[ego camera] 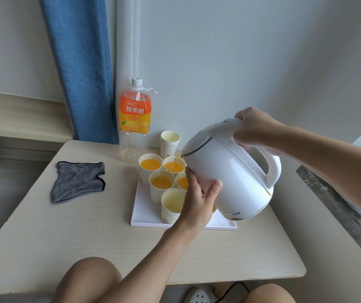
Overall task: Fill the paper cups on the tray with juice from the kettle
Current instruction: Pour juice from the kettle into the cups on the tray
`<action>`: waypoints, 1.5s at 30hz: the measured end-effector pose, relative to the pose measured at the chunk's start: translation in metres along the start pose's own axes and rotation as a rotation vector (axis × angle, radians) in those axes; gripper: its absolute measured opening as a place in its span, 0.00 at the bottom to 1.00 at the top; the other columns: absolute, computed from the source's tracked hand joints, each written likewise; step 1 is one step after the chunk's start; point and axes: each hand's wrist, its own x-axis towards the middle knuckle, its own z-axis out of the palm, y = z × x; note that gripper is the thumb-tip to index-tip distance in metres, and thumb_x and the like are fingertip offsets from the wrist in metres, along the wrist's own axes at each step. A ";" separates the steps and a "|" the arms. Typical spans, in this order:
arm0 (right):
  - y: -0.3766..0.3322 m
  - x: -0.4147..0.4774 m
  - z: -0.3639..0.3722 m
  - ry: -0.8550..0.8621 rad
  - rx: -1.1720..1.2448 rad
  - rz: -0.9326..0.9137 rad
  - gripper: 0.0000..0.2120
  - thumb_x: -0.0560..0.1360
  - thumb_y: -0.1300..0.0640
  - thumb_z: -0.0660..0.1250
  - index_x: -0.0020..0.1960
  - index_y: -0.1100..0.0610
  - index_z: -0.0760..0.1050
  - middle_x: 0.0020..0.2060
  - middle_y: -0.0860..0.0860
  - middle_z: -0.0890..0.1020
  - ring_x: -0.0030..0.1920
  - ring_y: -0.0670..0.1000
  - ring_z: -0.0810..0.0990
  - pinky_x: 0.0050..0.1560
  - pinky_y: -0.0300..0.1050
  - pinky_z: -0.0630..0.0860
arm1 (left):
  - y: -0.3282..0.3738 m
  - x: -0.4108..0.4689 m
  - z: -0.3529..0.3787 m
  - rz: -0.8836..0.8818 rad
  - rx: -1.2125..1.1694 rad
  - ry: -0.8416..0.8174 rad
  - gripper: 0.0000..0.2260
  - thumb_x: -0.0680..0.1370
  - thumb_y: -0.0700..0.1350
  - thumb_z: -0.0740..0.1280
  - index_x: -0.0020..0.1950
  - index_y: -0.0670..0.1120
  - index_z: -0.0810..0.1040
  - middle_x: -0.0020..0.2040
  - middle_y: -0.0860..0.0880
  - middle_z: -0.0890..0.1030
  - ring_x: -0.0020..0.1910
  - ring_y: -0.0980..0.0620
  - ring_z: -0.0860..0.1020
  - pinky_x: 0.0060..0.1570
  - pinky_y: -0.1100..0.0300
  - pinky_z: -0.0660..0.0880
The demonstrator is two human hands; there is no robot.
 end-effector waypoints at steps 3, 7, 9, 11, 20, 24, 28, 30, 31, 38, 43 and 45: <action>0.000 0.000 0.000 0.002 0.003 0.002 0.11 0.64 0.72 0.57 0.41 0.60 0.72 0.35 0.55 0.71 0.32 0.54 0.66 0.30 0.40 0.61 | 0.000 0.000 0.000 -0.002 0.004 -0.002 0.30 0.84 0.44 0.67 0.81 0.51 0.56 0.70 0.54 0.75 0.66 0.54 0.78 0.67 0.47 0.76; -0.001 0.000 0.000 0.002 -0.002 0.001 0.11 0.64 0.72 0.57 0.41 0.60 0.71 0.34 0.56 0.70 0.33 0.54 0.65 0.31 0.40 0.60 | 0.000 0.001 0.000 -0.004 0.009 0.007 0.30 0.83 0.44 0.67 0.81 0.51 0.56 0.71 0.51 0.74 0.67 0.52 0.78 0.68 0.46 0.76; -0.001 0.000 -0.001 0.002 -0.005 -0.001 0.10 0.64 0.72 0.57 0.40 0.60 0.70 0.34 0.56 0.70 0.32 0.54 0.65 0.30 0.40 0.59 | -0.001 0.001 -0.001 -0.004 0.011 0.008 0.30 0.83 0.45 0.67 0.81 0.51 0.55 0.72 0.50 0.74 0.67 0.51 0.77 0.68 0.45 0.76; -0.002 -0.001 -0.001 0.002 -0.007 -0.003 0.10 0.64 0.72 0.57 0.39 0.60 0.70 0.34 0.56 0.70 0.32 0.54 0.65 0.30 0.40 0.60 | -0.001 0.001 -0.001 -0.005 0.007 0.007 0.30 0.84 0.45 0.67 0.81 0.51 0.55 0.72 0.51 0.74 0.68 0.51 0.77 0.69 0.45 0.75; -0.004 0.000 -0.001 0.004 -0.005 -0.006 0.11 0.64 0.72 0.57 0.40 0.60 0.71 0.34 0.56 0.71 0.32 0.54 0.65 0.31 0.40 0.60 | -0.002 0.001 -0.002 -0.003 0.000 0.009 0.29 0.84 0.45 0.67 0.80 0.52 0.56 0.70 0.53 0.74 0.67 0.52 0.77 0.69 0.44 0.75; -0.004 -0.001 -0.001 0.005 -0.007 -0.006 0.10 0.64 0.72 0.57 0.40 0.60 0.70 0.34 0.56 0.70 0.32 0.54 0.65 0.30 0.40 0.59 | -0.003 0.003 -0.002 -0.018 -0.003 0.011 0.29 0.83 0.45 0.67 0.80 0.53 0.56 0.71 0.52 0.74 0.68 0.52 0.77 0.69 0.42 0.74; -0.004 -0.001 -0.001 0.004 -0.008 -0.004 0.10 0.65 0.72 0.57 0.38 0.58 0.69 0.34 0.55 0.71 0.32 0.53 0.65 0.30 0.40 0.60 | -0.004 0.003 -0.003 -0.022 -0.010 0.011 0.30 0.83 0.46 0.68 0.80 0.52 0.56 0.71 0.52 0.74 0.69 0.52 0.77 0.70 0.40 0.74; -0.005 -0.001 -0.001 0.005 -0.010 -0.007 0.10 0.65 0.72 0.57 0.37 0.58 0.68 0.34 0.55 0.71 0.32 0.53 0.65 0.30 0.40 0.60 | -0.005 0.003 -0.003 -0.019 -0.010 0.007 0.30 0.83 0.46 0.68 0.80 0.52 0.56 0.71 0.52 0.74 0.69 0.52 0.77 0.70 0.40 0.74; -0.005 -0.001 -0.001 0.006 -0.013 -0.009 0.10 0.65 0.72 0.57 0.37 0.58 0.68 0.34 0.55 0.71 0.31 0.53 0.65 0.29 0.40 0.60 | -0.005 0.003 -0.003 -0.016 -0.009 0.005 0.30 0.83 0.46 0.68 0.80 0.52 0.56 0.71 0.52 0.74 0.69 0.52 0.77 0.70 0.40 0.74; -0.004 -0.001 -0.001 0.009 -0.001 -0.002 0.09 0.65 0.72 0.57 0.38 0.59 0.68 0.34 0.55 0.70 0.32 0.54 0.65 0.30 0.40 0.60 | -0.003 0.002 -0.003 -0.006 -0.005 -0.001 0.30 0.83 0.46 0.68 0.81 0.52 0.55 0.72 0.51 0.73 0.69 0.51 0.77 0.70 0.40 0.74; 0.005 -0.004 -0.003 0.046 0.074 0.016 0.10 0.64 0.72 0.57 0.36 0.58 0.68 0.32 0.54 0.69 0.31 0.53 0.64 0.30 0.40 0.58 | 0.000 0.008 -0.005 0.015 -0.008 0.008 0.42 0.76 0.59 0.70 0.83 0.52 0.52 0.76 0.50 0.71 0.73 0.51 0.74 0.72 0.40 0.71; 0.011 -0.006 -0.005 0.059 0.116 0.029 0.11 0.64 0.72 0.57 0.35 0.57 0.67 0.31 0.53 0.68 0.31 0.53 0.63 0.30 0.41 0.58 | 0.001 0.010 -0.006 0.033 0.009 -0.007 0.43 0.75 0.59 0.71 0.84 0.52 0.50 0.78 0.52 0.69 0.75 0.52 0.72 0.74 0.41 0.69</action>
